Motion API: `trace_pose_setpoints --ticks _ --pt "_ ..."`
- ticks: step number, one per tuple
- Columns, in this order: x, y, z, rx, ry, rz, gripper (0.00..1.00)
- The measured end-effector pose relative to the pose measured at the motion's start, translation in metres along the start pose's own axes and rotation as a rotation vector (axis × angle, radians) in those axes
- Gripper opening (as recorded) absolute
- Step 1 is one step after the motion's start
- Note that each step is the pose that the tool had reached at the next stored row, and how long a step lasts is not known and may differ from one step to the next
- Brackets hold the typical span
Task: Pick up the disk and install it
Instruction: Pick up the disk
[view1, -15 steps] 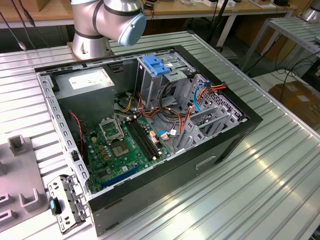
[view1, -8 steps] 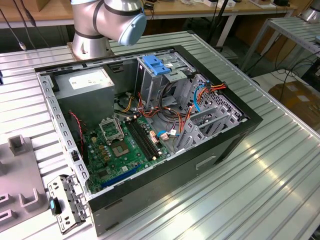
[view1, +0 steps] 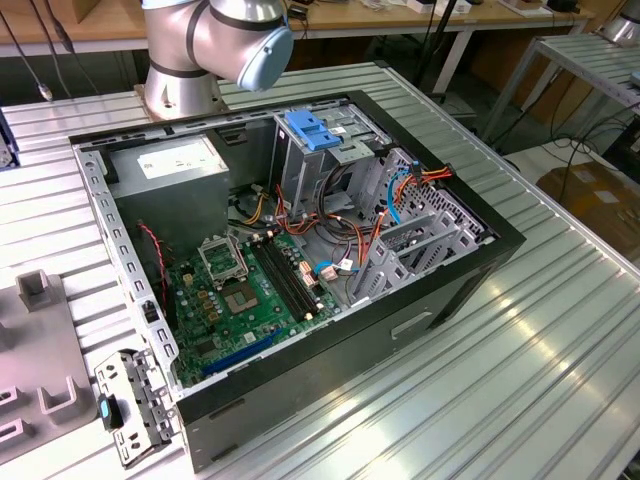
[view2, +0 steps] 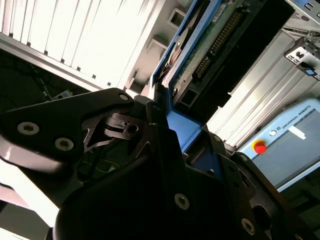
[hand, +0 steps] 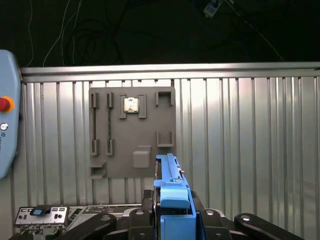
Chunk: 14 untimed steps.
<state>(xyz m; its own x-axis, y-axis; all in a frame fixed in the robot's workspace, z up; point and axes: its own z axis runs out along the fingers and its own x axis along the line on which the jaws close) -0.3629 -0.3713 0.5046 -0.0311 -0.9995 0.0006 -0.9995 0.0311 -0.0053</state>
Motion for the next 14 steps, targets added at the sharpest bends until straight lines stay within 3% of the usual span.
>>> trace_pose_setpoints --ticks 14 --pt "-0.0005 -0.0163 0.0003 -0.0001 0.0 0.0 0.37"
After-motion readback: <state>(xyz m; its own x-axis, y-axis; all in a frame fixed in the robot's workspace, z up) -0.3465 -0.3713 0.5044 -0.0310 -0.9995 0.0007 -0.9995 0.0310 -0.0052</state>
